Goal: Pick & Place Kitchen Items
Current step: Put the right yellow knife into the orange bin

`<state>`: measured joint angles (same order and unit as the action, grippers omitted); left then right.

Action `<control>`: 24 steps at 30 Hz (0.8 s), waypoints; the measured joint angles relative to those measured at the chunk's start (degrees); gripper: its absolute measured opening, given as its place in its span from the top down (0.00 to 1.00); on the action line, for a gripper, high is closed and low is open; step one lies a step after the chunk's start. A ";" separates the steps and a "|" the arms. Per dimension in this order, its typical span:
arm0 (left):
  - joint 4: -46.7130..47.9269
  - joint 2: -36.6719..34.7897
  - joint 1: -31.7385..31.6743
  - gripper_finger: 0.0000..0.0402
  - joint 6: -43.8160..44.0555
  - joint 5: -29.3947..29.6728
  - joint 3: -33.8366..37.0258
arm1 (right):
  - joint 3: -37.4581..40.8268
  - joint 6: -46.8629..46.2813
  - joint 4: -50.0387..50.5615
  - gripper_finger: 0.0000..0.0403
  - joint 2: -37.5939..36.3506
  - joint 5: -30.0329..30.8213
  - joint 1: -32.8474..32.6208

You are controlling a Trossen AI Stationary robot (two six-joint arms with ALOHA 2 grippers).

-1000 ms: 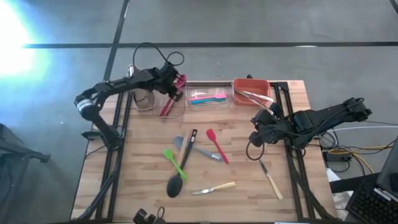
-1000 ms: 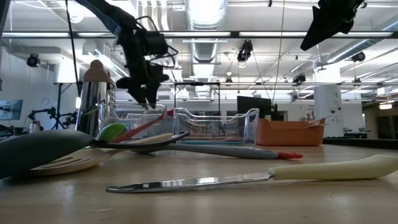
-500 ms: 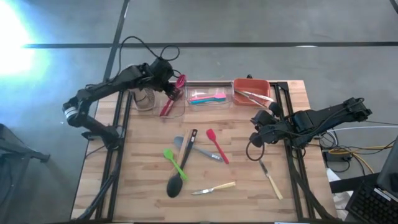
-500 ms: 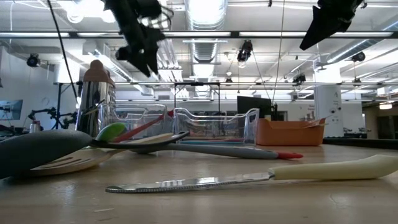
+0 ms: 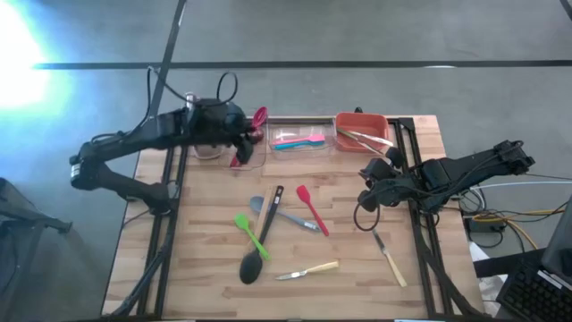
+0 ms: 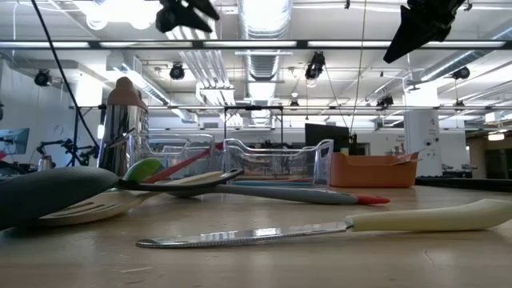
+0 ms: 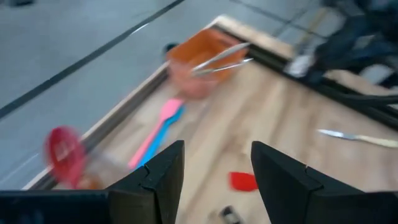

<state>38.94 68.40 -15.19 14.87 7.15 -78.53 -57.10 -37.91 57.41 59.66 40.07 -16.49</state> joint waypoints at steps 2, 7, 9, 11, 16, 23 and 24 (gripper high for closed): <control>-1.52 0.00 3.22 0.53 -0.41 -0.09 0.03 | 0.00 -0.95 0.00 0.92 0.00 -0.02 0.02; -3.22 0.38 11.60 0.53 -1.56 0.81 0.44 | 0.00 -1.77 0.01 0.92 0.00 -1.92 0.02; -5.58 0.46 15.08 0.54 -1.78 2.46 2.32 | 0.00 -1.80 0.02 0.92 0.00 -2.69 0.01; -8.26 0.55 18.43 0.54 -1.79 4.25 4.59 | 0.00 -1.79 0.02 0.92 0.00 -2.82 0.00; -14.61 0.55 25.38 0.56 -1.90 11.00 11.58 | 0.00 -1.99 0.02 0.92 0.00 -2.92 0.00; -26.00 0.55 30.80 0.60 -3.84 13.39 21.97 | -0.64 -1.77 0.05 0.92 0.00 -3.08 0.00; -27.14 0.55 31.20 0.61 -4.38 13.39 23.22 | -0.93 -1.77 0.06 0.92 0.00 -3.30 0.00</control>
<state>11.80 68.95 16.01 10.50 20.54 -55.31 -58.04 -39.68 57.47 59.66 36.77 -16.49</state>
